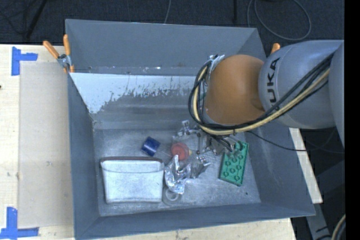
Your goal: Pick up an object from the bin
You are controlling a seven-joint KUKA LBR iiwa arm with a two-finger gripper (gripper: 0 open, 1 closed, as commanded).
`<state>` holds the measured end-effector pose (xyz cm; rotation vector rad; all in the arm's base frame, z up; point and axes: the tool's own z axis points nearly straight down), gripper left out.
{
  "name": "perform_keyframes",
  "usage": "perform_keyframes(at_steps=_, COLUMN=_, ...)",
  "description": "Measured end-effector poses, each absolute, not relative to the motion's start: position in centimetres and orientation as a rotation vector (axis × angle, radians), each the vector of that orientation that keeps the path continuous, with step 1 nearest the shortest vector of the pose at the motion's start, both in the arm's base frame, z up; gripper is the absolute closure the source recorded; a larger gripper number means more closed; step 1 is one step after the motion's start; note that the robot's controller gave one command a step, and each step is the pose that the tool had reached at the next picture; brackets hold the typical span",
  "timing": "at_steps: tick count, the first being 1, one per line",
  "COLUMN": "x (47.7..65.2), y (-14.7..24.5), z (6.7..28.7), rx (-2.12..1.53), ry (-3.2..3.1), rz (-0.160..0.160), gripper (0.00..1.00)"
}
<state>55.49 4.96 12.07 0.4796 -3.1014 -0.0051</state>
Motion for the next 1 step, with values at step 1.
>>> perform_keyframes(at_steps=1, x=50.92, y=5.5, z=10.72, rx=1.185, ry=-2.904, rz=-0.003, gripper=0.0)
